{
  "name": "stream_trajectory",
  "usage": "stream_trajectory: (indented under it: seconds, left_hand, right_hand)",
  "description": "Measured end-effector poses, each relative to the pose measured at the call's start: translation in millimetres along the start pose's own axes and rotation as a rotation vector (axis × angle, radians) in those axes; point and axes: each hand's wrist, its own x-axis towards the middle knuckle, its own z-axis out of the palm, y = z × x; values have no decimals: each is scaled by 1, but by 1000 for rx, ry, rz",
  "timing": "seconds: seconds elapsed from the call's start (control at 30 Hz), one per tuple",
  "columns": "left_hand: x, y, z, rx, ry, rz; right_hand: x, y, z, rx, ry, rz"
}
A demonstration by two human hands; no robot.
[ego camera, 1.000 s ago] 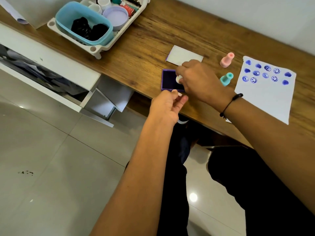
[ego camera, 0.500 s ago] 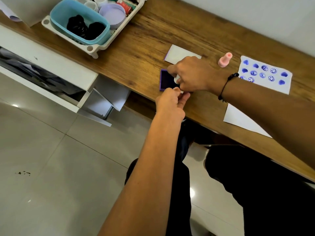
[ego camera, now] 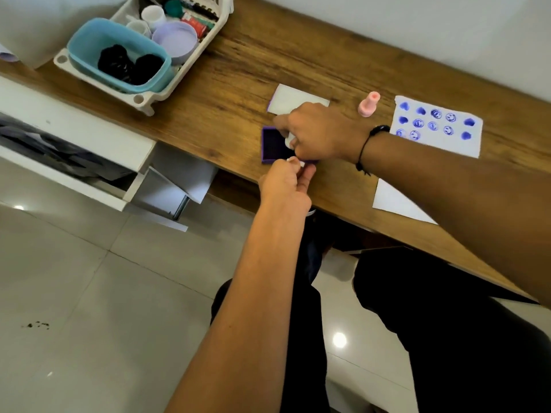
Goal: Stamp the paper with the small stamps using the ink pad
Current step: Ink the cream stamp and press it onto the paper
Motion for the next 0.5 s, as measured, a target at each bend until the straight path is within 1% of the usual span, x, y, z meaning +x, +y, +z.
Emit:
stream_trajectory:
  seconds: [0.03,0.07,0.13,0.2,0.23,0.37,0.43,0.5]
  left_hand:
    - [-1,-3,-1,-1,-5,8]
    - [-1,-6,0,-4,-16,13]
    - [1,-12,1,-6,-50,32]
    - [-2,-18,7,20,-123,39]
    - [-6,-23,13,47,-177,31]
    - [-19,-56,45,177,-364,-46]
    - [-20,-75,60,251,-417,-62]
    - [-18,-91,72,311,-438,-60]
  right_hand:
    - [-6,-1,-1,32,46,28]
    - [-14,0,0,78,129,71]
    - [-37,5,-1,224,371,189]
    - [-66,20,-2,364,565,319]
    - [-82,31,0,410,617,392]
    - [-139,80,15,573,665,661]
    - [-153,100,24,600,670,723]
    - [-157,116,31,593,679,734]
